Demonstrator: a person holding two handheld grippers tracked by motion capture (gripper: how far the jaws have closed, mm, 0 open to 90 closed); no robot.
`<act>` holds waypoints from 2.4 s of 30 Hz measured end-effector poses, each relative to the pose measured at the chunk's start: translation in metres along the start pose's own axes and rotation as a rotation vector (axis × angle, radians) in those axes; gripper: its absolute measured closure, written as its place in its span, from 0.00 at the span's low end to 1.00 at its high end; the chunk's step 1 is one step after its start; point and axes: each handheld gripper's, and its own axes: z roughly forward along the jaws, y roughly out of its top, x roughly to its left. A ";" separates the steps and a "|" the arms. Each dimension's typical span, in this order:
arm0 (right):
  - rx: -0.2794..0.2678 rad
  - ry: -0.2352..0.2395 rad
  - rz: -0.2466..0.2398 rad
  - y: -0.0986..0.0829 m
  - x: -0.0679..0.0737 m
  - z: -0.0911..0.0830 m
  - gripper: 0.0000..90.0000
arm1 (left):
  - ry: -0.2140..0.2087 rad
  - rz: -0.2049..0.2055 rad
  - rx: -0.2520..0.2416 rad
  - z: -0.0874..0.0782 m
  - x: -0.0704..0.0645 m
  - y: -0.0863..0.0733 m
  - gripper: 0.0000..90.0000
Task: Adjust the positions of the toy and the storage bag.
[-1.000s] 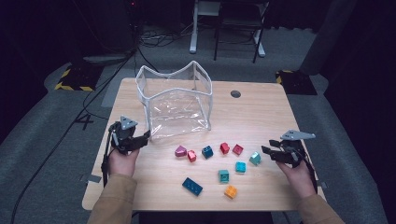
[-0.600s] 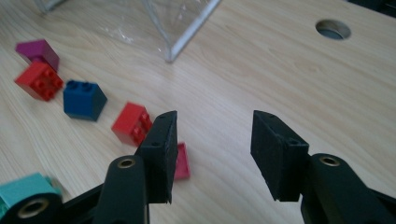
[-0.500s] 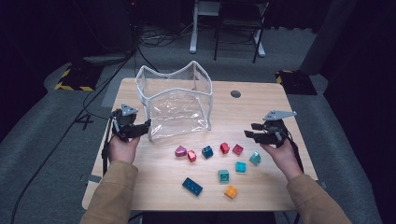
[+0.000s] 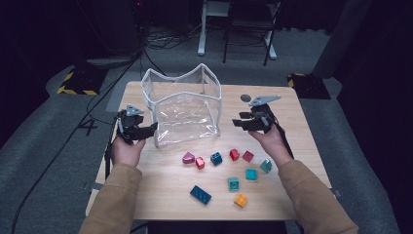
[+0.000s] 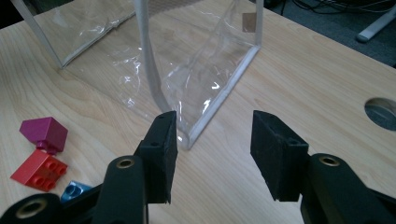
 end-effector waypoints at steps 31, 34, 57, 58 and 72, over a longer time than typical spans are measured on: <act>0.039 0.078 -0.047 -0.009 0.026 0.002 0.97 | -0.120 0.121 0.031 -0.021 -0.072 -0.021 0.96; 0.041 0.080 -0.055 -0.018 0.029 -0.009 0.97 | -0.130 0.151 0.035 -0.027 -0.088 -0.026 0.96; 0.030 0.091 0.000 -0.089 0.036 -0.096 0.97 | -0.322 0.232 0.025 -0.046 -0.158 -0.050 0.95; 0.028 0.086 0.004 -0.090 0.037 -0.097 0.96 | -0.323 0.236 0.027 -0.046 -0.158 -0.051 0.93; -0.066 0.035 0.042 -0.108 0.030 -0.118 0.53 | -0.229 0.250 0.030 -0.054 -0.127 -0.074 0.37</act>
